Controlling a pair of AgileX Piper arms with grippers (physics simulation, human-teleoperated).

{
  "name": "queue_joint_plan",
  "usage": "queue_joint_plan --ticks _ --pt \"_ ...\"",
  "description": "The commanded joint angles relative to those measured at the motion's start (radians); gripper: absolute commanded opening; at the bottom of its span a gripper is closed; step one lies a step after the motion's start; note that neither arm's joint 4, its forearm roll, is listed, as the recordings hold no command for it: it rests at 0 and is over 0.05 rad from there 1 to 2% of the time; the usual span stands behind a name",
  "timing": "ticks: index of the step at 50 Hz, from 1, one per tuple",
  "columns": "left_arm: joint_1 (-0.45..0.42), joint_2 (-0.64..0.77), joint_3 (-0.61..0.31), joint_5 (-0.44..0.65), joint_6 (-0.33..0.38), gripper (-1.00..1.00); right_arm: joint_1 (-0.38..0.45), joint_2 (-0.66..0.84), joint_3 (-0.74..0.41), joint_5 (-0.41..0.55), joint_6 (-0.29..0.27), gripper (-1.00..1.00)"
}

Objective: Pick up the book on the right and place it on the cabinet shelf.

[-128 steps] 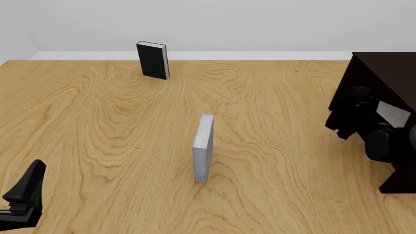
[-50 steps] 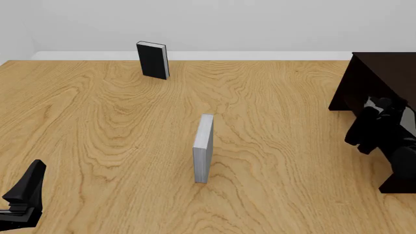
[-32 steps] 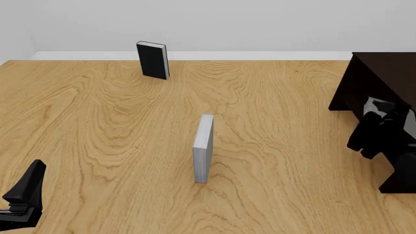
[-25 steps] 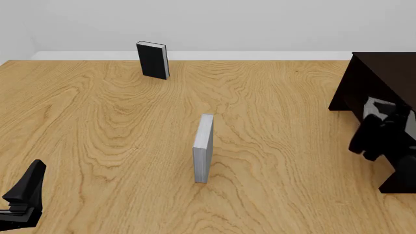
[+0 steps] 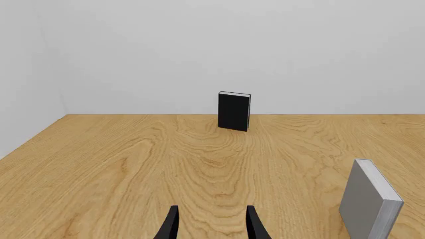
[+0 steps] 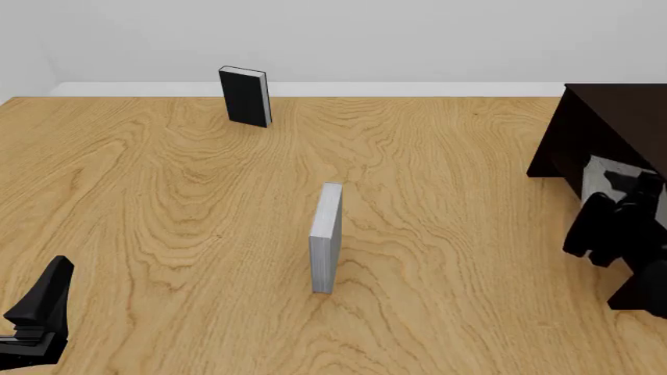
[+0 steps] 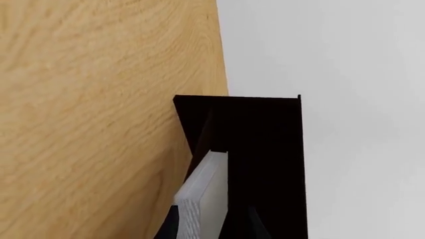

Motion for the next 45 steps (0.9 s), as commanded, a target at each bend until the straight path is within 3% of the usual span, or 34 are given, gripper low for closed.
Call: queue_joint_plan --ticks 1,45 --pt "0.000 0.000 0.000 0.000 0.000 1.00 -0.120 -0.029 0.043 -0.002 0.009 1.00" --pt "0.000 0.000 0.000 0.000 0.000 1.00 0.043 -0.048 -0.025 0.059 0.022 1.00"
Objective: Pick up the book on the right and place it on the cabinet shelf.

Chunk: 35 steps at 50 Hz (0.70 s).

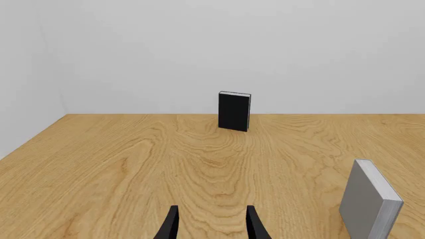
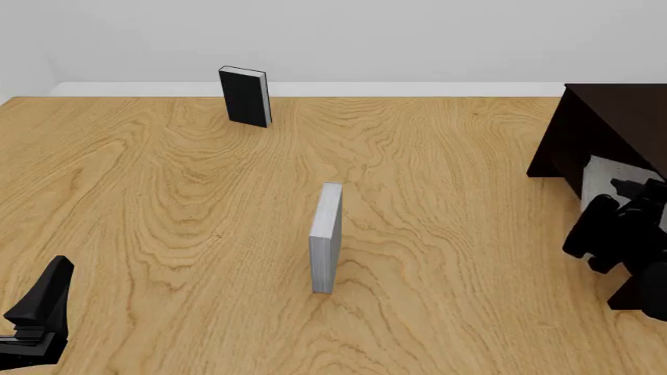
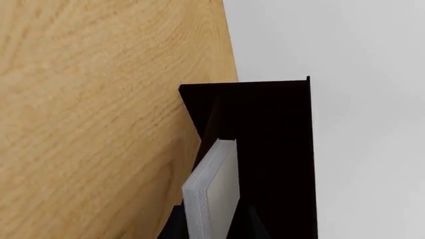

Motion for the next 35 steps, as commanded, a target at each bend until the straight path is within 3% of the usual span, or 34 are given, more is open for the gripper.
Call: queue_joint_plan --ticks 1,35 --pt "0.000 0.000 0.000 0.000 0.000 1.00 0.024 -0.026 -0.049 0.021 0.001 1.00" --pt "0.000 0.000 0.000 0.000 0.000 1.00 0.120 0.002 -0.181 0.118 0.045 1.00"
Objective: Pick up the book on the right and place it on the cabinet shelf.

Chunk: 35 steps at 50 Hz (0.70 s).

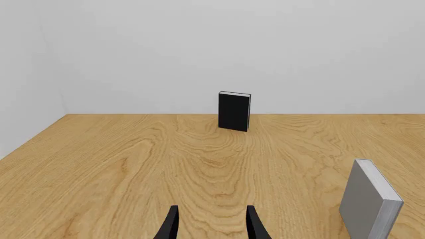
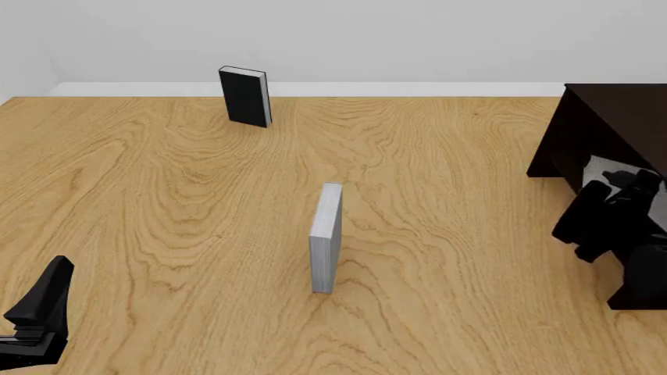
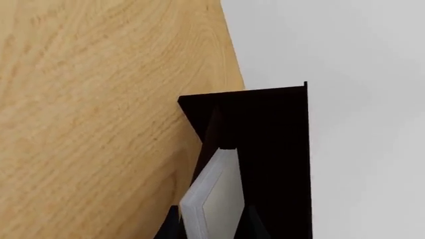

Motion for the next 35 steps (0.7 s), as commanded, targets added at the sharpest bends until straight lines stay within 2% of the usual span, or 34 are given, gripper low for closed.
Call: queue_joint_plan --ticks 1,9,10,12,17,19,20,22,26,29,30,32,35 --pt "0.000 0.000 0.000 0.000 0.000 1.00 0.045 0.018 -0.126 0.023 0.011 1.00" --pt "0.000 0.000 0.000 0.000 0.000 1.00 0.062 0.039 -0.150 0.028 0.003 1.00" --pt "0.000 0.000 0.000 0.000 0.000 1.00 0.074 0.038 -0.165 0.045 0.018 1.00" --pt "0.000 0.000 0.000 0.000 0.000 1.00 0.075 0.043 -0.166 0.038 0.008 1.00" --pt "0.000 0.000 0.000 0.000 0.000 1.00 0.093 0.041 -0.183 0.056 0.025 1.00" --pt "0.000 0.000 0.000 0.000 0.000 1.00 0.095 0.050 -0.176 0.045 0.013 1.00" --pt "0.000 0.000 0.000 0.000 0.000 1.00 0.101 0.045 -0.186 0.060 0.029 1.00" --pt "0.000 0.000 0.000 0.000 0.000 1.00 0.102 0.045 -0.178 0.048 0.013 1.00" --pt "0.000 0.000 0.000 0.000 0.000 1.00 0.122 0.026 -0.195 0.080 0.041 1.00" --pt "0.000 0.000 0.000 0.000 0.000 1.00 0.126 0.024 -0.189 0.070 0.026 1.00" --pt "0.000 0.000 0.000 0.000 0.000 1.00 0.136 0.013 -0.203 0.097 0.051 1.00" --pt "0.000 0.000 0.000 0.000 0.000 1.00 0.137 0.007 -0.193 0.077 0.025 1.00" --pt "0.000 0.000 0.000 0.000 0.000 1.00 0.150 -0.016 -0.201 0.106 0.042 1.00"
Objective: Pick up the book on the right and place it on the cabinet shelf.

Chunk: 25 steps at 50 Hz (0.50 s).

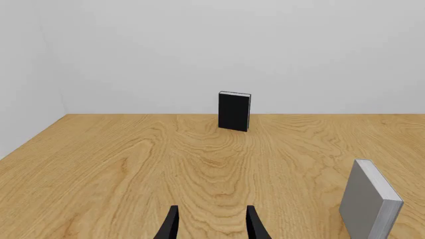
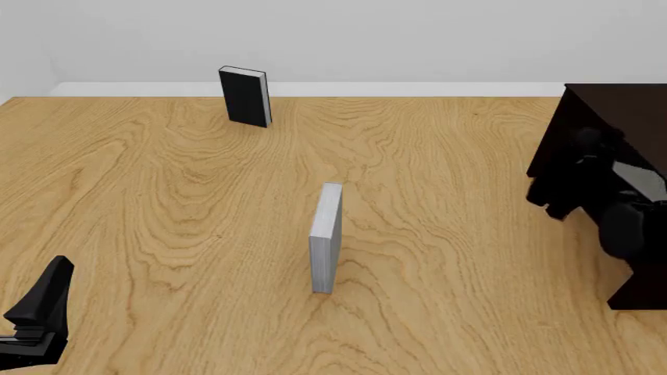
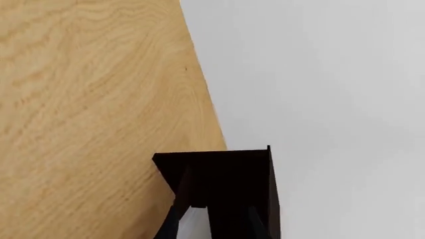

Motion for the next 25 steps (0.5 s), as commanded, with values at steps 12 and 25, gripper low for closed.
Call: queue_joint_plan --ticks 12,25 --pt "0.000 0.000 0.000 0.000 0.000 1.00 0.101 -0.176 -0.070 0.176 0.085 1.00" --pt "0.000 0.000 0.000 0.000 0.000 1.00 0.164 -0.311 -0.109 0.336 0.212 1.00"
